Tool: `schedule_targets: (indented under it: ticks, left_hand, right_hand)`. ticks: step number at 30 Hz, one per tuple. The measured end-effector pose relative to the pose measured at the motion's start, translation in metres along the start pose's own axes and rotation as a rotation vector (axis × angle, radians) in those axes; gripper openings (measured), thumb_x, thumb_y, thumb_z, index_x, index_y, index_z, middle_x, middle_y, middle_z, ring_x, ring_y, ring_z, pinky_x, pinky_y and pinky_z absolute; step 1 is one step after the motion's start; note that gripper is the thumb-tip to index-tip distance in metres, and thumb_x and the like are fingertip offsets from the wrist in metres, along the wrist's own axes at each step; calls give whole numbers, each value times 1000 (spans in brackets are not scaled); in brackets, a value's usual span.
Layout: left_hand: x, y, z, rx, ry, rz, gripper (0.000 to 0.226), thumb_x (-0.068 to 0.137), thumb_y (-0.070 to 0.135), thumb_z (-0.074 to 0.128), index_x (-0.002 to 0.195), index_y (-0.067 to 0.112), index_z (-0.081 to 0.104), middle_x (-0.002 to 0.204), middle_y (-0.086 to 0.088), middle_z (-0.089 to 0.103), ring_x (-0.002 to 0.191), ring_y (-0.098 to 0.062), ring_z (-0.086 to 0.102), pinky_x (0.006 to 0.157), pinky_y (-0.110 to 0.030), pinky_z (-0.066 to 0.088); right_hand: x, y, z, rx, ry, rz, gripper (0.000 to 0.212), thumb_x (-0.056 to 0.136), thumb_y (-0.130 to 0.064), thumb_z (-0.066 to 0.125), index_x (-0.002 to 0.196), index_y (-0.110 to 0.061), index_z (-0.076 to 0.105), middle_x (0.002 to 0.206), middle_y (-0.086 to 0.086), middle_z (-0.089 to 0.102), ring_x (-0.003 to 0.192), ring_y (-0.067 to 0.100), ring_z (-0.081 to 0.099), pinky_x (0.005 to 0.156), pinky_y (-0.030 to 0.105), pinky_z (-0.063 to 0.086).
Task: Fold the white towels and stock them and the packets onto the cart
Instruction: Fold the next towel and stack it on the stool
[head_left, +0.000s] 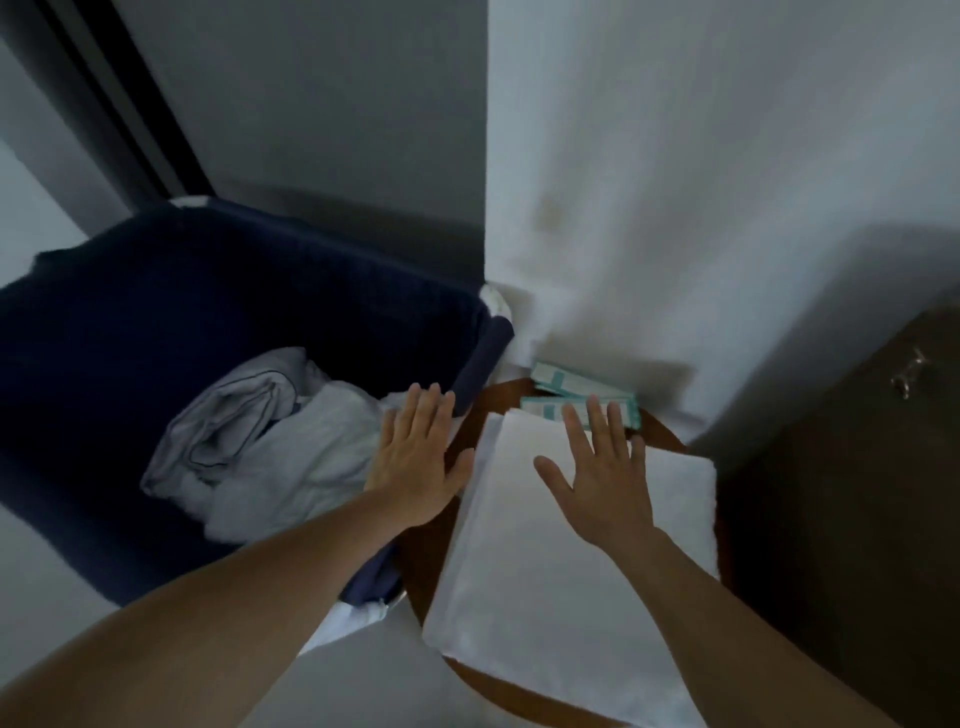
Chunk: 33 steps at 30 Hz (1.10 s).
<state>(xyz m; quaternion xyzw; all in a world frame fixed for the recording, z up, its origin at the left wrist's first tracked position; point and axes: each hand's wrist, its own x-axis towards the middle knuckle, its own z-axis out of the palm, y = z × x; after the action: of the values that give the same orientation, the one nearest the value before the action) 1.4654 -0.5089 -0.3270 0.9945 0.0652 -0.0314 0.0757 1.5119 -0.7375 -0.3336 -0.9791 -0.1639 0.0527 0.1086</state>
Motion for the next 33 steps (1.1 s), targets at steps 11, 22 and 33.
schedule_targets:
  ticks: [11, 22, 33]
  left_hand:
    - [-7, -201, -55, -112, 102, -301, 75, 99, 57, 27, 158, 18, 2, 166, -1, -4, 152, -20, -13, 123, -46, -2]
    - [82, -396, -23, -154, -59, -353, 75, 99, 56, 25, 158, 18, 1, 166, -3, -3, 152, -22, -10, 123, -47, 5]
    - [139, -441, 97, -123, -223, -300, 101, 71, 69, -4, 158, 18, 5, 165, -6, 4, 152, -24, -1, 122, -48, 2]
  right_hand:
    - [91, -171, -3, -10, -62, -323, 84, 92, -76, 22, 159, -31, 1, 167, 2, -7, 153, 25, -13, 120, 56, 17]
    - [208, -320, 103, -33, -397, -257, 95, 90, -69, 49, 158, -33, -7, 166, -1, -14, 152, 24, -16, 118, 58, 15]
    - [281, -322, 269, 7, -694, -139, 109, 83, -62, 67, 154, -42, -14, 164, -4, -22, 151, 25, -20, 117, 64, 13]
